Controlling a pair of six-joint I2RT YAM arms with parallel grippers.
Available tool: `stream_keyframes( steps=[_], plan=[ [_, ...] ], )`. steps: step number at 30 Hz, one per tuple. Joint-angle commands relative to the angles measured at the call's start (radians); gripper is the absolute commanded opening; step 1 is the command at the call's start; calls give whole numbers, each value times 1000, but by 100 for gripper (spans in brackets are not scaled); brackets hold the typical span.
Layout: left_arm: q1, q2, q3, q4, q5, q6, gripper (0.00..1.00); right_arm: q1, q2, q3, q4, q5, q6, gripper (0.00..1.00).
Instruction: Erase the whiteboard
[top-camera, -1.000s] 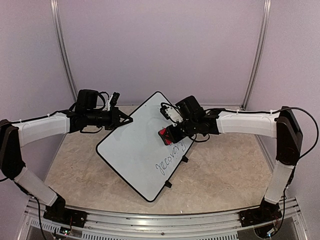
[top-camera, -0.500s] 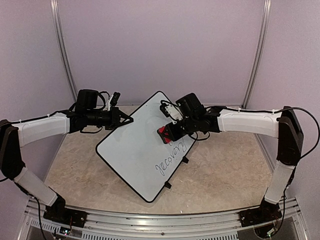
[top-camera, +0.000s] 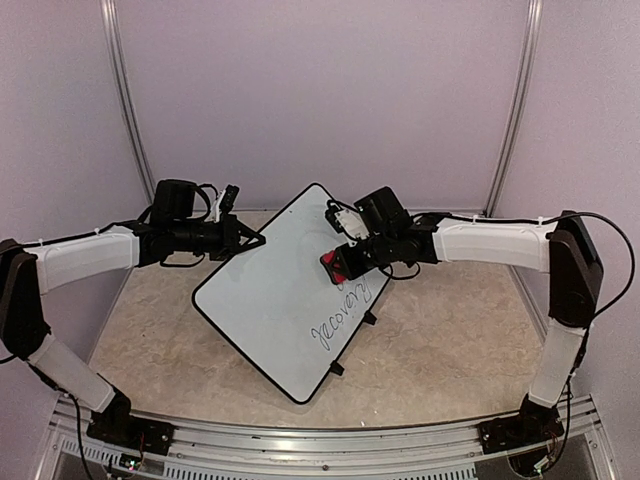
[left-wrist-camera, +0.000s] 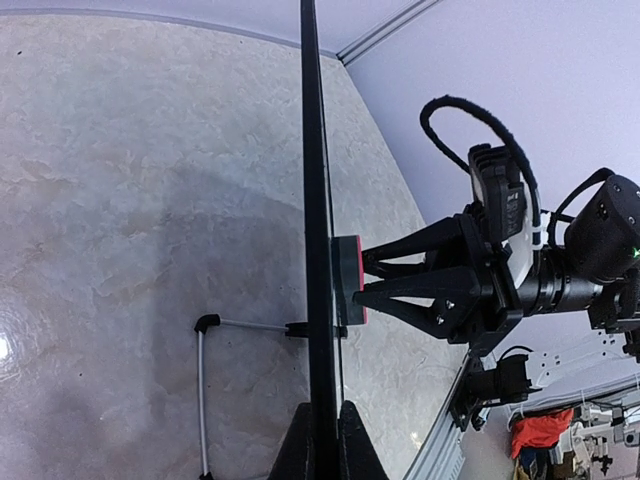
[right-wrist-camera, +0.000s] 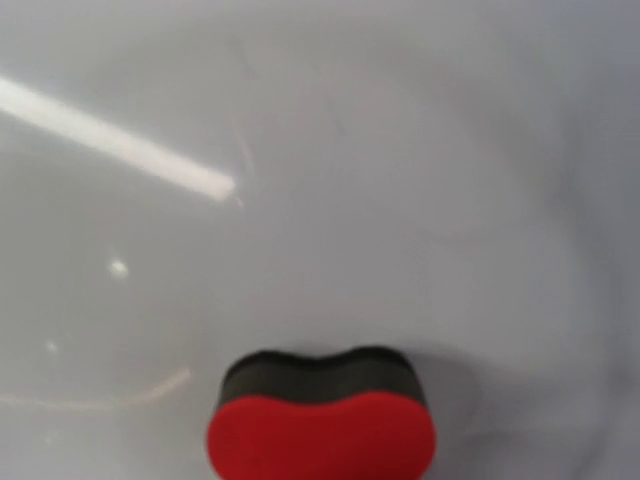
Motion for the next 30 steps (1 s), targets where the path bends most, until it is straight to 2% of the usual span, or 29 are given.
stream_keyframes(
  steps=[1,10,14,22,25,30],
  plan=[
    [-2,-18,-15,56,20,66,0,-12,-50,-145,-33,3,14,21],
    [-1,-24,-19,61,21,62,0,-9,-157,-344,40,-75,59,21],
    [-1,-21,-19,62,21,61,0,-6,-140,-304,42,-72,49,21],
    [-1,-26,-20,59,17,65,0,-7,-63,-123,5,-49,10,21],
    [1,-24,-19,58,17,65,0,-6,-63,-134,11,-62,13,21],
    [3,-24,-19,60,20,63,0,-6,-110,-245,36,-84,33,21]
  ],
)
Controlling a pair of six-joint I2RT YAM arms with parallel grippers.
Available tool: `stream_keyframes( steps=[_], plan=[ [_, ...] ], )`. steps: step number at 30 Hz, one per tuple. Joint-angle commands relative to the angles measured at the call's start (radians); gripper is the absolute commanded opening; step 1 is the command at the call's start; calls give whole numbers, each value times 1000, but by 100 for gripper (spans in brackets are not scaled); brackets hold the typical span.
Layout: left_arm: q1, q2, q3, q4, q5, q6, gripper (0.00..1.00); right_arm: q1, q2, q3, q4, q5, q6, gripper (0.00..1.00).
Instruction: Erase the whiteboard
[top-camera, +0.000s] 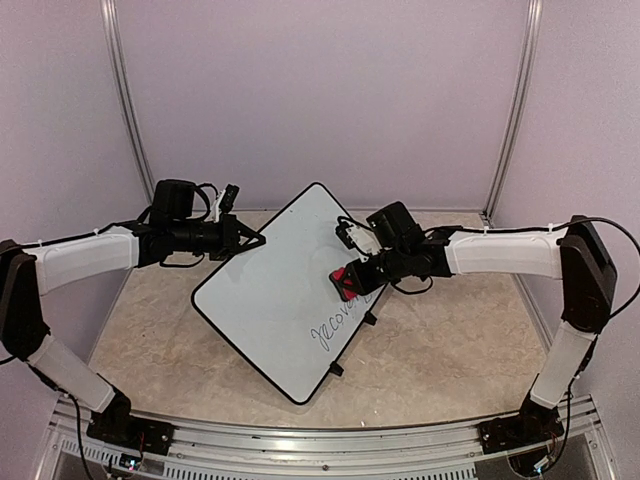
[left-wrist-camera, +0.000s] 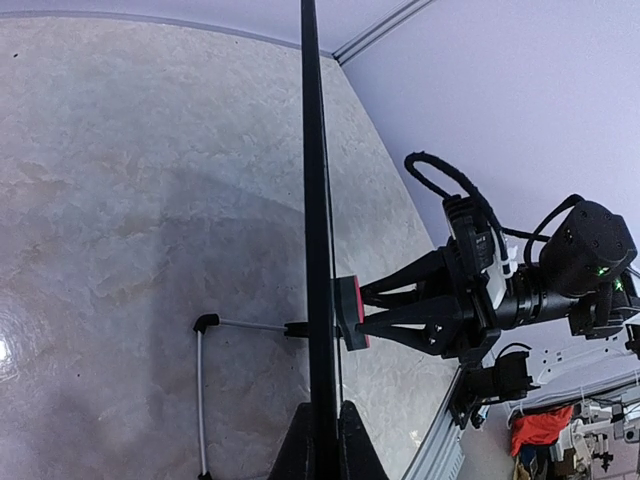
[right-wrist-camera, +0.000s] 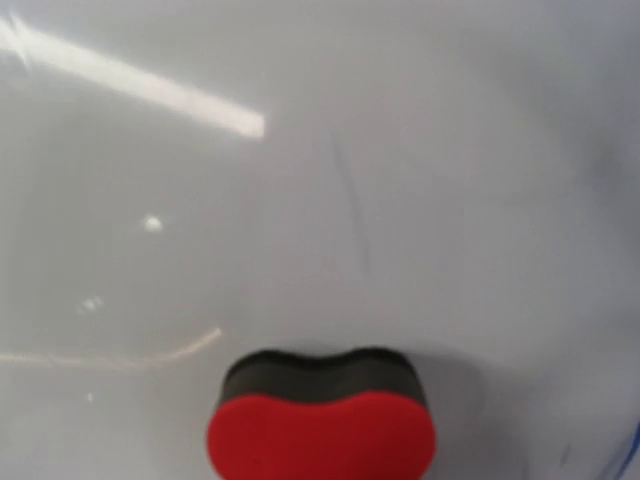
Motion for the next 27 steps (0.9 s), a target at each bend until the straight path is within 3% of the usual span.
stream_keyframes(
  steps=[1,9,12,21,27],
  plan=[
    [4,-17,-16,56,7,56,0,1,-38,-107,8,-32,14,21],
    [5,-15,-20,59,-3,51,0,16,-85,-154,-17,26,14,21],
    [3,-14,-21,54,-13,53,0,23,-97,-150,16,-62,8,21],
    [6,-15,-20,51,-31,49,0,196,-86,-137,19,-19,-91,21],
    [8,-13,-23,60,-25,44,0,237,-128,-201,15,29,-111,21]
  ],
)
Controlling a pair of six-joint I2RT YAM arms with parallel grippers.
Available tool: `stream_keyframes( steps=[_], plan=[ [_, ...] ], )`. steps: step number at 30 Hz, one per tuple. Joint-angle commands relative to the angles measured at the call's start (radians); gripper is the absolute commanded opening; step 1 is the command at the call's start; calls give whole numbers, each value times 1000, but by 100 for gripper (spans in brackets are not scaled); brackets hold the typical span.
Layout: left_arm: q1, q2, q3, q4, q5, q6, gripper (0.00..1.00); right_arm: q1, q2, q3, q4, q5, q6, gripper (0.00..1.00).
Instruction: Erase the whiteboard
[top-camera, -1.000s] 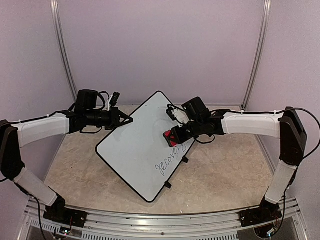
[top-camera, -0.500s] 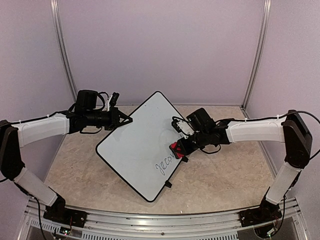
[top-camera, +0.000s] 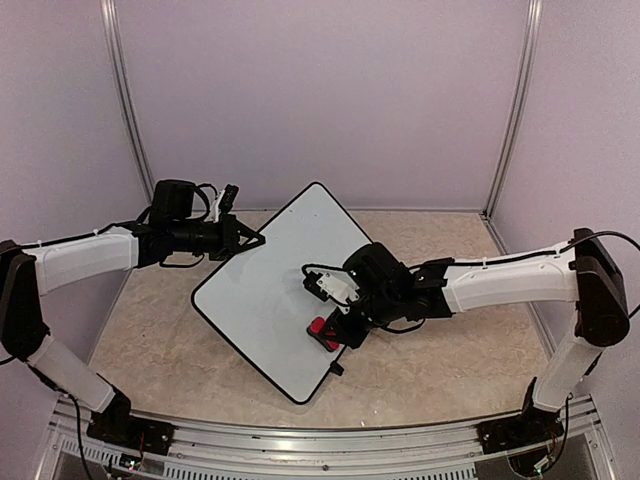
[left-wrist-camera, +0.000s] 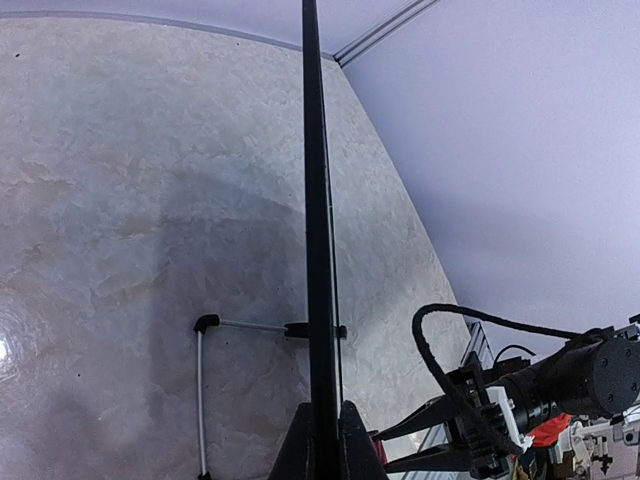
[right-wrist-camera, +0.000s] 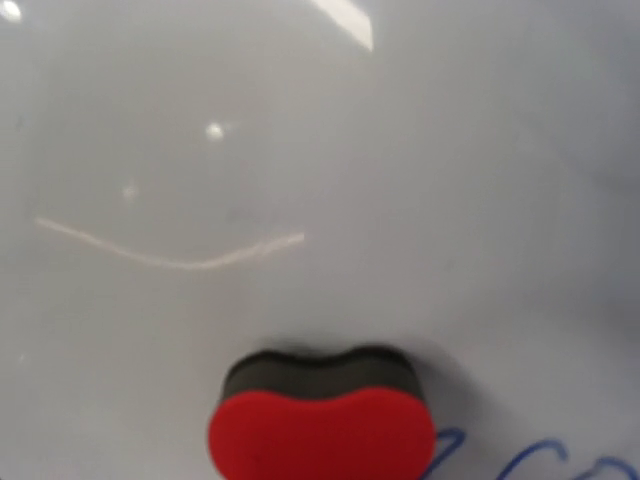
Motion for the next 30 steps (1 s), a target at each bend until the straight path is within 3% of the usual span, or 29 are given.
stream_keyframes(
  steps=[1,10,22,30],
  plan=[
    [5,-10,-17,57,-10,51,0,4,-51,-47,-14,68,-29,21],
    [5,-8,-19,63,-6,48,0,28,-30,-74,-59,152,-35,21],
    [7,-5,-20,63,-7,46,0,143,65,93,-71,336,-99,21],
    [10,-5,-19,68,3,43,0,146,103,61,-134,381,-71,21]
  ],
)
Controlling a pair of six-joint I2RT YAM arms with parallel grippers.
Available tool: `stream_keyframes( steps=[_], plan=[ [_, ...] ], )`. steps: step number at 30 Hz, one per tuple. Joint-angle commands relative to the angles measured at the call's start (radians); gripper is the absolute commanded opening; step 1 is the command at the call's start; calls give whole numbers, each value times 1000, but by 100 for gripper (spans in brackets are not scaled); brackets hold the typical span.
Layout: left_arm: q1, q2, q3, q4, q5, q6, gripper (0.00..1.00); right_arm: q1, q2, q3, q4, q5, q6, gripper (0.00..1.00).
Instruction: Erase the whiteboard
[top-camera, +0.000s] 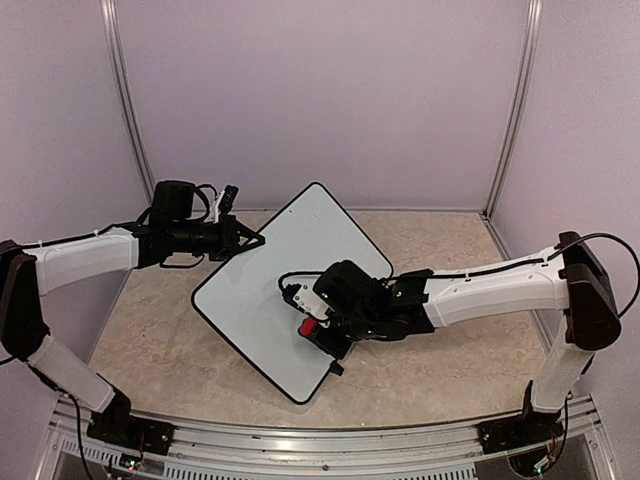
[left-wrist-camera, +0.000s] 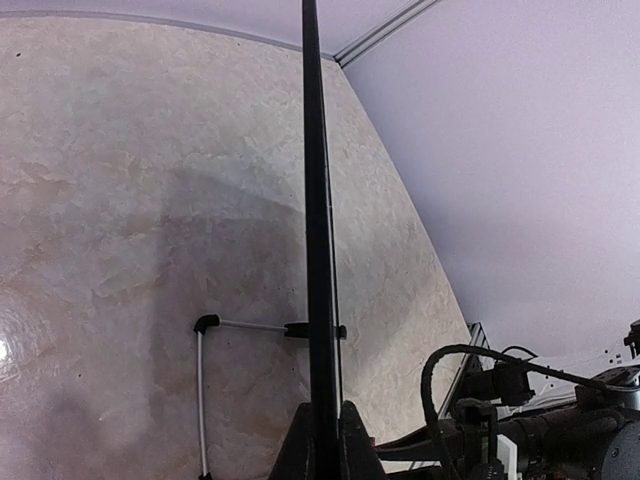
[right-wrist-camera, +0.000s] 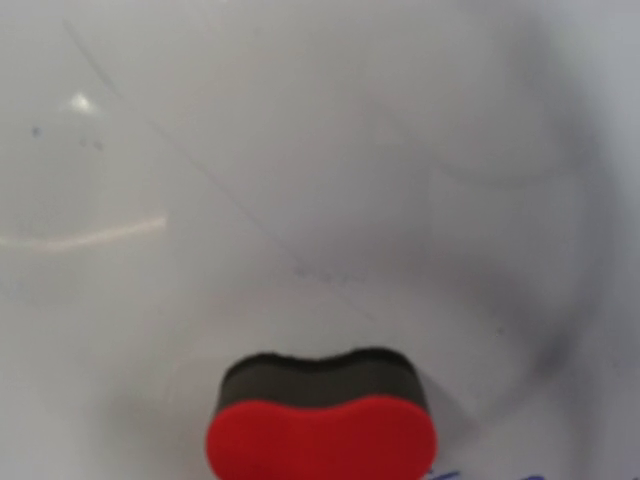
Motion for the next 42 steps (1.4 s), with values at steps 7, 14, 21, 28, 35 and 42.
stream_keyframes(
  steps=[7,14,21,28,35,42],
  plan=[
    [8,-12,-14,59,5,42,0,0,10,-98,-127,50,38,21],
    [10,-16,-15,60,6,41,0,-1,-6,-145,-165,34,61,20],
    [11,-21,-15,62,5,40,0,0,-14,-168,-169,37,69,20],
    [10,-19,-17,63,6,39,0,-6,-36,-106,-112,74,40,20],
    [10,-17,-17,63,5,39,0,-69,-28,-23,-34,34,5,20],
    [9,-18,-15,61,7,42,0,-141,5,-4,32,-74,15,20]
  ],
)
